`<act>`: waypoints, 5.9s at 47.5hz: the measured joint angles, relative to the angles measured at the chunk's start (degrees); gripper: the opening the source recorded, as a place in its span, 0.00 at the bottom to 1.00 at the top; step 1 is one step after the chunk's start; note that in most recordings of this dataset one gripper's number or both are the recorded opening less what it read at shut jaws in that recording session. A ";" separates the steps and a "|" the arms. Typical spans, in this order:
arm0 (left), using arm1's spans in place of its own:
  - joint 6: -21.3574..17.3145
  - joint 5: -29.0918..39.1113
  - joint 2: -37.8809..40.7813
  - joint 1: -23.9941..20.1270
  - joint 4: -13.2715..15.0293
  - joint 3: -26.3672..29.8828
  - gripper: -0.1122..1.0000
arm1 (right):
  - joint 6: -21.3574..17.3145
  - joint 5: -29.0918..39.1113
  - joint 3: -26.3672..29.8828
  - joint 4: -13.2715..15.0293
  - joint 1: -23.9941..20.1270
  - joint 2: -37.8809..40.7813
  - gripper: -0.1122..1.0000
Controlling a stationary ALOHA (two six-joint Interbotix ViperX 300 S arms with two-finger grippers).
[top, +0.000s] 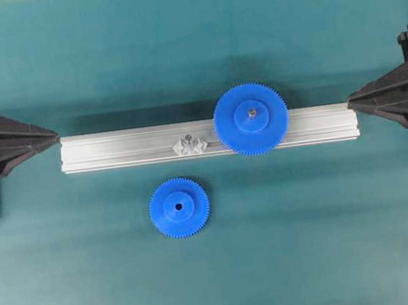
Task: Find the location of the shaft and insert the small gear.
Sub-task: 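Move the left gripper toward the loose blue gear on the table, then lower the left gripper over the blue gear's hub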
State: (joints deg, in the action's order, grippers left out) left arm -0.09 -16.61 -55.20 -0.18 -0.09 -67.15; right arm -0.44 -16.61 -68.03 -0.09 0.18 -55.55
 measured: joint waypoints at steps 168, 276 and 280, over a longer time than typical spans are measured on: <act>2.81 57.30 64.78 7.47 -0.70 47.29 0.10 | -4.92 22.32 -5.36 -2.37 4.04 0.18 0.12; 2.55 58.71 69.79 7.38 -0.79 49.48 0.94 | -5.01 22.06 -6.06 -2.37 4.04 -0.09 0.12; 2.55 58.71 69.96 7.47 -0.79 49.57 0.94 | -4.92 22.06 -6.06 -2.37 4.13 -0.09 0.12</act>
State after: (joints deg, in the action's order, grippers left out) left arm 2.46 42.10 14.77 7.29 -0.88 -17.58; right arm -5.36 5.45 -74.09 -2.46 4.31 -55.63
